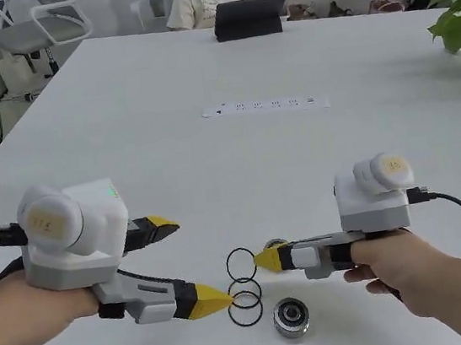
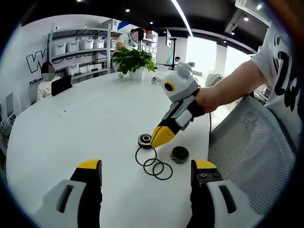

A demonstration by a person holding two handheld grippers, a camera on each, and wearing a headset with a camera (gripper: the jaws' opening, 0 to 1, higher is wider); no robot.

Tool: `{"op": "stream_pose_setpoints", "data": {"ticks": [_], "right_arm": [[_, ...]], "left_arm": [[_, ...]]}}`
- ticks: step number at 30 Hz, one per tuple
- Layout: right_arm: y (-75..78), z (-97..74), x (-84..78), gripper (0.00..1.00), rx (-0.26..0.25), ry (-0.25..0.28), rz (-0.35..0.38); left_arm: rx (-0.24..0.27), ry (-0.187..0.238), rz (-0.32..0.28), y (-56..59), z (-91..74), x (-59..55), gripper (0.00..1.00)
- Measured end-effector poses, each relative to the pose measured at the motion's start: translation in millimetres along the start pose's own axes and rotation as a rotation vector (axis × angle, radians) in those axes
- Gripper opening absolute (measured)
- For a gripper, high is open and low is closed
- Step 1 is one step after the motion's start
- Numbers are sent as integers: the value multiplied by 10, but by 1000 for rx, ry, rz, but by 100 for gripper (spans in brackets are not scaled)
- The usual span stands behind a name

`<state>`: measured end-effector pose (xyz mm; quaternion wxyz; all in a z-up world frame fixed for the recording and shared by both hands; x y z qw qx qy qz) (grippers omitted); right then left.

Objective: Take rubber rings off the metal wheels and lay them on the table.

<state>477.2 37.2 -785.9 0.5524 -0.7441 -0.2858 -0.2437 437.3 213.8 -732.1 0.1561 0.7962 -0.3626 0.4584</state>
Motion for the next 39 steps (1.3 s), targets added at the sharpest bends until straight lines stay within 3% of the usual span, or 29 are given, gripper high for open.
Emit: {"op": "stream_pose_setpoints", "data": {"ticks": [12, 24, 39], "right_arm": [[91, 50, -66, 0, -5, -14, 32], [123, 63, -104, 0, -32, -64, -4], [115, 40, -145, 10, -50, -105, -36]], "left_arm": [[1, -14, -18, -31, -10, -53, 75], [3, -24, -37, -52, 11, -58, 75], [1, -37, -33, -40, 12, -75, 75]]}}
Point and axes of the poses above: the centre of the closed fingertips' face, and the gripper's own axes: z roughly forward along the fingers, y roughly to its right, x roughly out of its top, the point moved 8 cm from there along -z, roughly backward along the fingers, and after that the axes turned 13 degrees about x, right-handed, at the moved point
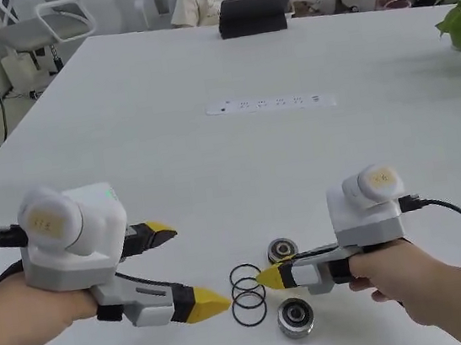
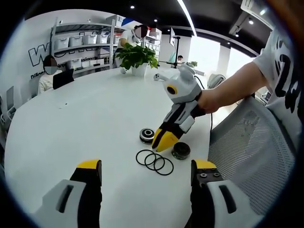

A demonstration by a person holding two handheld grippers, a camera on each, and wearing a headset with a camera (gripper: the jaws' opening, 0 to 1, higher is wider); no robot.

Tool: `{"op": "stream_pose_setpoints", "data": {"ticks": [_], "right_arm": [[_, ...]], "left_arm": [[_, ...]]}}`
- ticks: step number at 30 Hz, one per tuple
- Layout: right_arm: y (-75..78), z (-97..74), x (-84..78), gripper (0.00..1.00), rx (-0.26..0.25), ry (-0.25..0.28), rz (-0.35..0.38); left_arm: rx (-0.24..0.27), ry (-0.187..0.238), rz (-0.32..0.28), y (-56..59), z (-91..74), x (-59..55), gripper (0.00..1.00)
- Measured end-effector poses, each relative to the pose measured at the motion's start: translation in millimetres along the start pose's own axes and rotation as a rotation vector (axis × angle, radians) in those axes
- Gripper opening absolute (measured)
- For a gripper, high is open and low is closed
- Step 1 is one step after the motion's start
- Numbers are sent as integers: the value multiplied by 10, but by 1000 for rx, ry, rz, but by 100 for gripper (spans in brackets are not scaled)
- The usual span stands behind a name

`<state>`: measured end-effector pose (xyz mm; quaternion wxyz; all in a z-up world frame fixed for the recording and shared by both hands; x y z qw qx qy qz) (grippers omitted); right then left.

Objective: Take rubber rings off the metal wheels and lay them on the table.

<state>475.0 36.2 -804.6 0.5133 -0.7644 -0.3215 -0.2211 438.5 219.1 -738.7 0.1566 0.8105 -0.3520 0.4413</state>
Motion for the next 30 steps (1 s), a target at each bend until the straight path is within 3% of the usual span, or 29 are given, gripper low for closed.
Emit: {"op": "stream_pose_setpoints", "data": {"ticks": [19, 30], "right_arm": [[-86, -203, 69, 14, 9, 62, -32], [-16, -374, 111, 15, -18, 96, -54]], "left_arm": [[-12, -5, 7, -2, 56, 69, 73], [-19, -5, 9, -31, 136, 143, 72]]}}
Point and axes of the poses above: the centre of the closed fingertips' face, and the gripper's own axes: z roughly forward along the fingers, y roughly to its right, x roughly out of its top, the point moved 8 cm from there along -z, roughly backward along the fingers, and after that the axes turned 13 degrees about x, right-handed, at the moved point
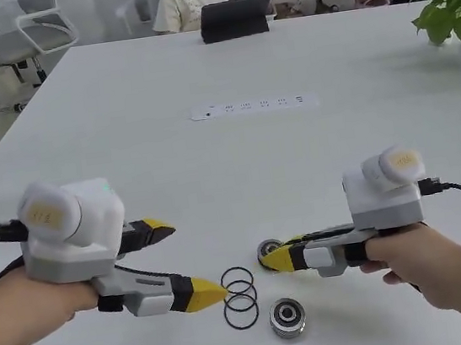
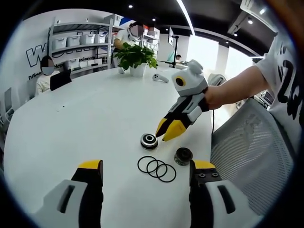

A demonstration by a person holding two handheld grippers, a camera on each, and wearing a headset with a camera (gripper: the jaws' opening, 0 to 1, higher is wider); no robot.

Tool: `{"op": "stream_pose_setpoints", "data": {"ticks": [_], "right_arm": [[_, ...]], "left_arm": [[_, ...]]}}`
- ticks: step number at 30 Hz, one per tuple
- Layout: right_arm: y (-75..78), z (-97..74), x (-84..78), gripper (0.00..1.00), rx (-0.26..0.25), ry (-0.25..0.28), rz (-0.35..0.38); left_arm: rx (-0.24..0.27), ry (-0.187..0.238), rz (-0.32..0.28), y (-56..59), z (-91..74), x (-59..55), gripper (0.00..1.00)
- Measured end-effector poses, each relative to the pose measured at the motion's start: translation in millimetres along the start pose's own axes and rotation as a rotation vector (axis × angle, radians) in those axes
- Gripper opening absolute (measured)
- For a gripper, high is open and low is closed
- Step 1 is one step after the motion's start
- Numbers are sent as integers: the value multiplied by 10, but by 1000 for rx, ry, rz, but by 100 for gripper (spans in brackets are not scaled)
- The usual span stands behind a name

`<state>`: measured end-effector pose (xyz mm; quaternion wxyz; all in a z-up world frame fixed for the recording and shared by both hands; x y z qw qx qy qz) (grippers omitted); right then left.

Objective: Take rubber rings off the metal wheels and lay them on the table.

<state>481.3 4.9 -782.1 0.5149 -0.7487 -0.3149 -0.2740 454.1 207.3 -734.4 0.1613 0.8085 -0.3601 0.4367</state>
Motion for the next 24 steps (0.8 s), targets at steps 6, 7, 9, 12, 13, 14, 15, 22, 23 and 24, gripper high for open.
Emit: {"op": "stream_pose_setpoints", "data": {"ticks": [6, 7, 9, 12, 13, 14, 15, 22, 23, 24], "right_arm": [[88, -84, -22, 16, -31, 0, -8], [99, -94, -27, 17, -36, -1, -10], [119, -114, -34, 17, -47, -5, -15], [162, -135, -53, 19, -63, -18, -31], [174, -139, -59, 19, -67, -22, -35], [184, -142, -65, 19, -71, -27, -40], [200, -147, -74, 20, -78, -33, -47], [261, -148, -114, 22, -94, -53, -77], [269, -145, -115, 22, -96, -56, -87], [276, -142, -117, 23, -97, -58, -93]], "left_arm": [[-8, -2, -5, -14, 90, 30, 70], [-10, -3, -5, -15, 109, 35, 69], [-13, -4, -5, -21, 145, 38, 69], [-18, -6, -6, -20, 194, 44, 68], [-19, -6, -6, -18, 207, 45, 68], [-20, -8, -7, -16, 228, 47, 67], [-23, -9, -7, -12, 239, 48, 66], [-32, -10, -1, 0, 342, 57, 62], [-33, -10, -1, 0, 357, 57, 62], [-34, -11, -2, 3, 372, 58, 61]]}}
Point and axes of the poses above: the centre of the closed fingertips' face, and the gripper's own axes: z roughly forward along the fingers, y roughly to its right, x roughly out of its top, the point moved 8 cm from there along -z, roughly backward along the fingers, and after that the axes turned 13 degrees about x, right-handed, at the moved point
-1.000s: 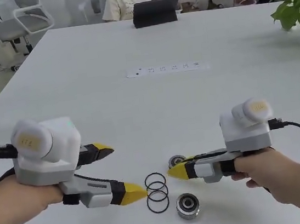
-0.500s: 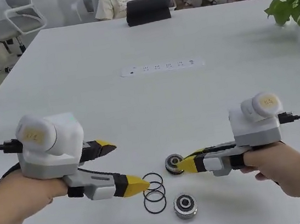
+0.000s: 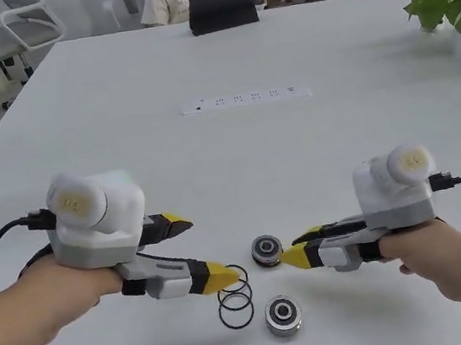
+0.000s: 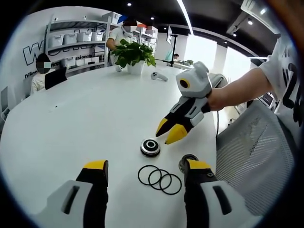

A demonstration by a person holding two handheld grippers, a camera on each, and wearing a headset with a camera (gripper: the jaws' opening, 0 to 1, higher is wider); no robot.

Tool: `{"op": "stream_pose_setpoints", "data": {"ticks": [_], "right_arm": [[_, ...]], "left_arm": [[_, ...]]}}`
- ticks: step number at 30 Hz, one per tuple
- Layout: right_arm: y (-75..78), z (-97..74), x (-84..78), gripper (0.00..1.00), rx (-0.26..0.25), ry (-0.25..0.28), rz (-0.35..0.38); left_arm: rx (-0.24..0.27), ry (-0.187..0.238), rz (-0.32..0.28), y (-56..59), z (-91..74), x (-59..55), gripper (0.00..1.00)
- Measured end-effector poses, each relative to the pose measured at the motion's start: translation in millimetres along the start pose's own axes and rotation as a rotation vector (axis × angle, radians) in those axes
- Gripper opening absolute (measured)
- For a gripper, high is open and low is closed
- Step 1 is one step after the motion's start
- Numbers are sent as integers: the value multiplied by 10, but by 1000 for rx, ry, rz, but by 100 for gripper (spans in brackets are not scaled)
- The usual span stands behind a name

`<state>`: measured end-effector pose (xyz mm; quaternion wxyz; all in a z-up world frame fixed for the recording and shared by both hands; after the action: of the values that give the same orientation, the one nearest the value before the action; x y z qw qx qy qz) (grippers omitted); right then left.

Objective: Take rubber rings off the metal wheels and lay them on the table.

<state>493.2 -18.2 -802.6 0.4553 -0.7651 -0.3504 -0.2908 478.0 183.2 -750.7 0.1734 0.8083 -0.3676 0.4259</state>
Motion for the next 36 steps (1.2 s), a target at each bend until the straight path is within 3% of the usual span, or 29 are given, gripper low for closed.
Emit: {"op": "stream_pose_setpoints", "data": {"ticks": [20, 36], "right_arm": [[42, 105, -27, 21, 6, -41, -127], [26, 145, -39, 17, 15, -60, -191]], "left_arm": [[-49, 0, 4, 92, 344, 82, 46], [-75, -24, 22, 189, 553, 69, 34]]}}
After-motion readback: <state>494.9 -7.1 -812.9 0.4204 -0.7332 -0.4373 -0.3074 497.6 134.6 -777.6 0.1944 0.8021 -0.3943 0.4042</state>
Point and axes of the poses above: the centre of the closed fingertips' face, and the gripper's own axes: z roughly forward along the fingers, y roughly to its right, x roughly out of its top, the point moved 8 cm from there along -z, roughly backward along the fingers, and after that the axes turned 13 degrees about x, right-handed, at the moved point
